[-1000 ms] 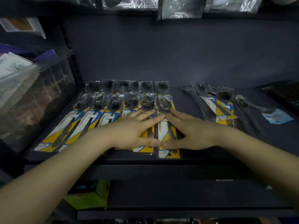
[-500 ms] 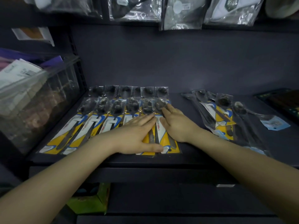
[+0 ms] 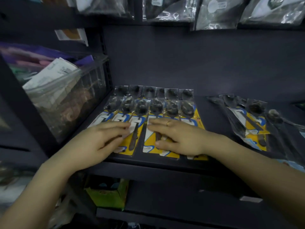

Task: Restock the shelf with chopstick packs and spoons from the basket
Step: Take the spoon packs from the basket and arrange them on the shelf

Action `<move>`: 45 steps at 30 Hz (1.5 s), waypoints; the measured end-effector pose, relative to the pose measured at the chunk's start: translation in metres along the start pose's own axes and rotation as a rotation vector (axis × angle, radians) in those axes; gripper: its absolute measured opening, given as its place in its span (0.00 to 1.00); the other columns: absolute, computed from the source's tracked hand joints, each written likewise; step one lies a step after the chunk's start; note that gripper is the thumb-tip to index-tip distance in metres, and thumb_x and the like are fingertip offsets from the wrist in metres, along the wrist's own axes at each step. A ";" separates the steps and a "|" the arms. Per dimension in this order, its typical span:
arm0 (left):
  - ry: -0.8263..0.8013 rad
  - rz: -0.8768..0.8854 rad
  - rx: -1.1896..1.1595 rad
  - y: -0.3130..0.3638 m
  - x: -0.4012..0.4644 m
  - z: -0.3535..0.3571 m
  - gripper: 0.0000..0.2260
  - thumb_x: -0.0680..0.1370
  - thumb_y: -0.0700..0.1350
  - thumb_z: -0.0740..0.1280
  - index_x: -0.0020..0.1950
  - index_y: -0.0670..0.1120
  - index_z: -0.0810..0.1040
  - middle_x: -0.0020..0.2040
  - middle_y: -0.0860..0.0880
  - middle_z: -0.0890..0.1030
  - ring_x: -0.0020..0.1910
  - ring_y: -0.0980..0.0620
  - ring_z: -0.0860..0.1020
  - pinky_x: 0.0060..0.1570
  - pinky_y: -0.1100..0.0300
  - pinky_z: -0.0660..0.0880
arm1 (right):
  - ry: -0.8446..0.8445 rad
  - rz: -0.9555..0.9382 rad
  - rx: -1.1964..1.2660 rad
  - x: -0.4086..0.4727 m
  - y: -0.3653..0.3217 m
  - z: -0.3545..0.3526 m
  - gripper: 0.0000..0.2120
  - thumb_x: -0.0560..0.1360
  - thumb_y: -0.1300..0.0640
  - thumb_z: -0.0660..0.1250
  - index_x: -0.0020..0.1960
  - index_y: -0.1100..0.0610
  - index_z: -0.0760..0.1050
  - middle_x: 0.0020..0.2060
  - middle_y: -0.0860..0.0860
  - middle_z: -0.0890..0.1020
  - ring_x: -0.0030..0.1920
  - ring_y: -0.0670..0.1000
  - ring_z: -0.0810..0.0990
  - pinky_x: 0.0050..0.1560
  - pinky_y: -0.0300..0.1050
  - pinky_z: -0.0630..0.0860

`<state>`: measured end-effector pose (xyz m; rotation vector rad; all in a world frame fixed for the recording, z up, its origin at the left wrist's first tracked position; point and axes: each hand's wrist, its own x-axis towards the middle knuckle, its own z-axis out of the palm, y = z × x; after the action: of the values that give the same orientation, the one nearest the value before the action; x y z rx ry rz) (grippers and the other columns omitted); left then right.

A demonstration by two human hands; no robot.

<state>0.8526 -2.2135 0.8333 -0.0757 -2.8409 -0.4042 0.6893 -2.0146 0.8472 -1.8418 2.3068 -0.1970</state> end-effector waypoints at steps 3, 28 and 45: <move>-0.097 -0.020 -0.036 -0.012 -0.014 0.002 0.34 0.70 0.72 0.49 0.67 0.54 0.71 0.71 0.57 0.65 0.71 0.60 0.61 0.70 0.65 0.56 | -0.045 -0.032 -0.076 0.011 -0.007 0.004 0.32 0.75 0.38 0.51 0.76 0.49 0.52 0.77 0.49 0.51 0.77 0.47 0.48 0.75 0.43 0.47; 0.008 -0.343 0.129 0.016 -0.027 0.021 0.47 0.59 0.76 0.27 0.72 0.60 0.57 0.76 0.52 0.55 0.76 0.50 0.50 0.73 0.57 0.48 | -0.059 0.119 -0.181 -0.010 0.015 0.004 0.57 0.54 0.22 0.25 0.76 0.52 0.36 0.73 0.41 0.39 0.72 0.38 0.39 0.71 0.35 0.38; -0.090 0.051 0.187 0.076 0.026 0.041 0.33 0.73 0.69 0.40 0.74 0.56 0.56 0.76 0.51 0.58 0.74 0.49 0.58 0.72 0.53 0.52 | -0.015 0.229 -0.306 -0.011 0.050 -0.016 0.45 0.69 0.28 0.39 0.77 0.55 0.40 0.78 0.51 0.43 0.77 0.49 0.42 0.76 0.48 0.40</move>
<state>0.8241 -2.1292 0.8228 -0.1327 -2.9430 -0.1261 0.6409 -1.9930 0.8531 -1.6703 2.6316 0.2117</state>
